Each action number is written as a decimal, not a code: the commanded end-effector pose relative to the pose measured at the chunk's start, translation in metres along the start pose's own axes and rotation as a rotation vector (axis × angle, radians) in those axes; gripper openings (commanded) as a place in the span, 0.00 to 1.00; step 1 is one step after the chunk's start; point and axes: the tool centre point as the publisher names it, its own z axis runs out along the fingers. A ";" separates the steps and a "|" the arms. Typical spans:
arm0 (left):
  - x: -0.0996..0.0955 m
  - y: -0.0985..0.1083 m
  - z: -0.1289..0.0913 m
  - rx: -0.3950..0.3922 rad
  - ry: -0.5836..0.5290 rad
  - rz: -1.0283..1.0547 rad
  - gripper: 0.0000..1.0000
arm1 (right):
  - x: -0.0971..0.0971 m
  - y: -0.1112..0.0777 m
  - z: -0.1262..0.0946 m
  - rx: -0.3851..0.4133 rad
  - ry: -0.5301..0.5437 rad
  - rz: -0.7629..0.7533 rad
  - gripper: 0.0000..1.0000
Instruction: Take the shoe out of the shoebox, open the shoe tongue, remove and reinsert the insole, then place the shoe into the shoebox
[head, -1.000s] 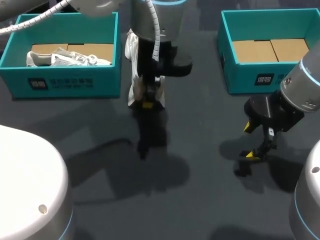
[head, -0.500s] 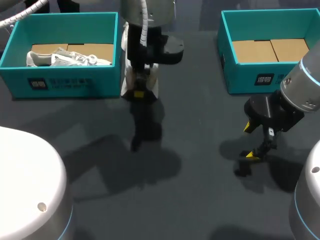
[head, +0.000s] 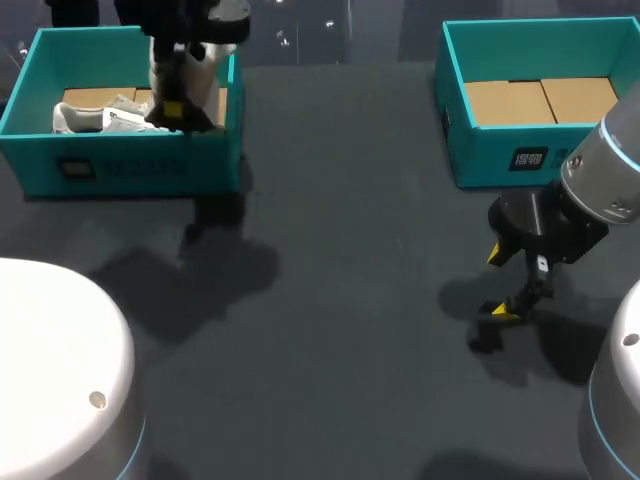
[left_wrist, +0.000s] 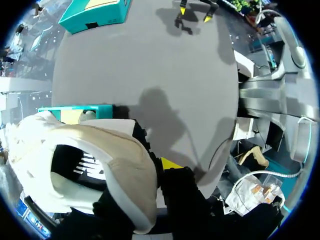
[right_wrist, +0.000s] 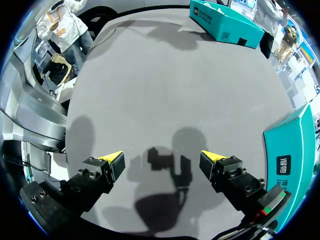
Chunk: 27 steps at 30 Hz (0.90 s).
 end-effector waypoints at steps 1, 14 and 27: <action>-0.008 0.025 -0.003 0.023 0.017 -0.003 0.00 | 0.001 0.000 0.000 0.001 -0.003 0.000 1.00; -0.044 0.054 -0.001 0.029 0.028 0.059 0.00 | 0.001 0.000 0.000 0.001 -0.003 0.000 1.00; -0.162 0.141 0.025 -0.023 -0.009 0.140 0.00 | 0.001 0.000 0.000 0.001 -0.003 0.000 1.00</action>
